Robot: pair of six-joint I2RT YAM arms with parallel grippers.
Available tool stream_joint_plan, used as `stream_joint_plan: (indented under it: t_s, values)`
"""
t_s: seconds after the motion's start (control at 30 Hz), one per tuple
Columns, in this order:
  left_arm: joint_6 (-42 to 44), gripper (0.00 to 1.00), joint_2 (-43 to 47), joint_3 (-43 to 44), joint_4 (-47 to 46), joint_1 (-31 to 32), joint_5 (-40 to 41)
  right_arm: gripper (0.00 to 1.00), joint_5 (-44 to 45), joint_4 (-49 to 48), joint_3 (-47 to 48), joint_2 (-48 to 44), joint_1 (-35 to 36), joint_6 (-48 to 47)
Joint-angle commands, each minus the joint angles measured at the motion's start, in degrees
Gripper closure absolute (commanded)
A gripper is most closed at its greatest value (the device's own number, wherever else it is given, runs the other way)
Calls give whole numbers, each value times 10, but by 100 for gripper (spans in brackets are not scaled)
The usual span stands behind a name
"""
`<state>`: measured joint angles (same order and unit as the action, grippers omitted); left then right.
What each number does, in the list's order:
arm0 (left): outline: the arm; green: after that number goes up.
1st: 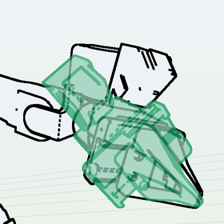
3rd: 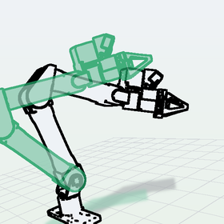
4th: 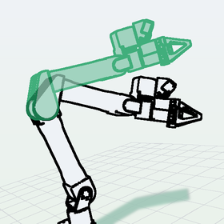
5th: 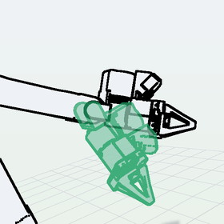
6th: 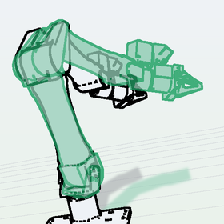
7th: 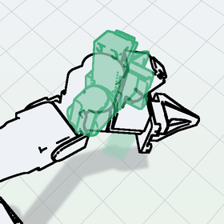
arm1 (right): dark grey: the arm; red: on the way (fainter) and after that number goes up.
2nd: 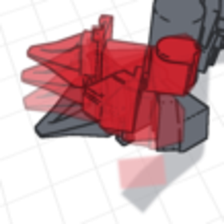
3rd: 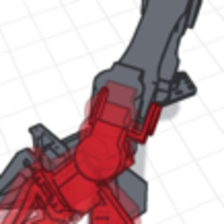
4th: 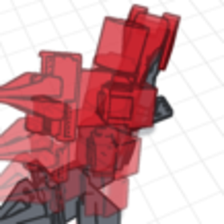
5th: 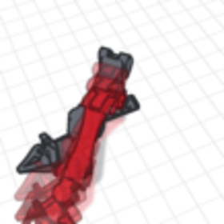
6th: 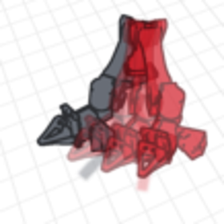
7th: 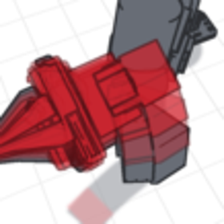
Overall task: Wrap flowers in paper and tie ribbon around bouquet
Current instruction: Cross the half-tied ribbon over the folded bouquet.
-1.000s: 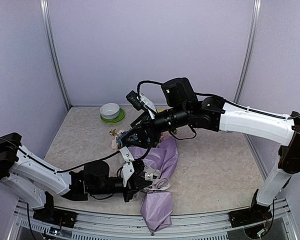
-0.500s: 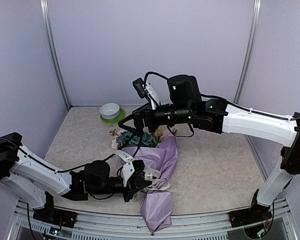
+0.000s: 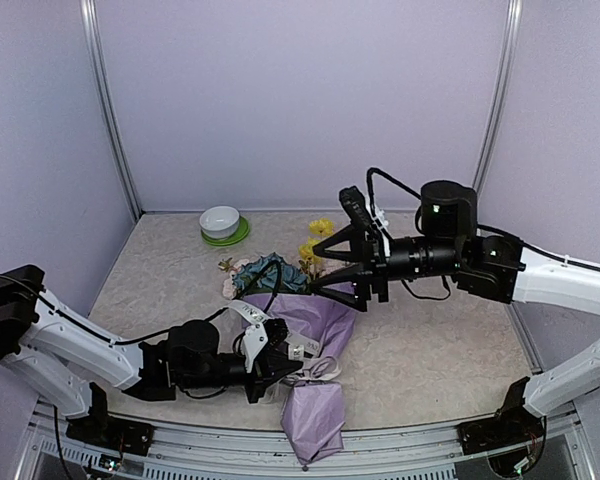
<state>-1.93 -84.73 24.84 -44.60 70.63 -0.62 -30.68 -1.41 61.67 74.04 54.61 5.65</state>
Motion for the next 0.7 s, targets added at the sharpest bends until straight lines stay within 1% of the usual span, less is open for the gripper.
stream_joint_plan:
  t_s: [0.0, 0.03, 0.07, 0.17, 0.23, 0.37, 0.43, 0.47, 0.5, 0.57, 0.6, 0.63, 0.67]
  values:
    - [-3, 100, 6, -6, -21, -7, -6, 34, -95, -65, -87, -15, -11, -45]
    - [-3, 100, 6, -6, -22, -7, -7, 44, -115, -66, -95, -4, -11, -45]
    - [-3, 100, 6, -6, -22, -7, -8, 48, -125, -70, -99, 9, -11, -38]
    - [-2, 100, 6, -4, -20, -8, -12, 40, -137, -86, -92, 63, -11, -16]
    - [-2, 100, 7, -3, -19, -8, -13, 39, -139, -90, -71, 108, -10, -10]
    - [-2, 100, 10, -1, -13, -8, -15, 32, -137, -89, -33, 166, 13, -27]
    - [0, 100, 11, 0, -9, -8, -15, 33, -142, -93, -22, 183, 15, -29]
    - [1, 100, 11, 1, -7, -8, -15, 36, -149, -95, -19, 190, 15, -28]
    - [2, 100, 10, 2, -6, -9, -16, 41, -157, -98, -16, 195, 16, -26]
    - [2, 100, 10, 4, -1, -9, -15, 60, -173, -101, -15, 203, 16, -22]
    - [2, 100, 10, 5, 1, -10, -14, 70, -179, -101, -15, 205, 16, -20]
    - [2, 100, 10, 6, 2, -10, -13, 85, -186, -101, -17, 205, 16, -20]
    - [2, 100, 10, 6, 3, -11, -12, 95, -191, -101, -19, 203, 16, -20]
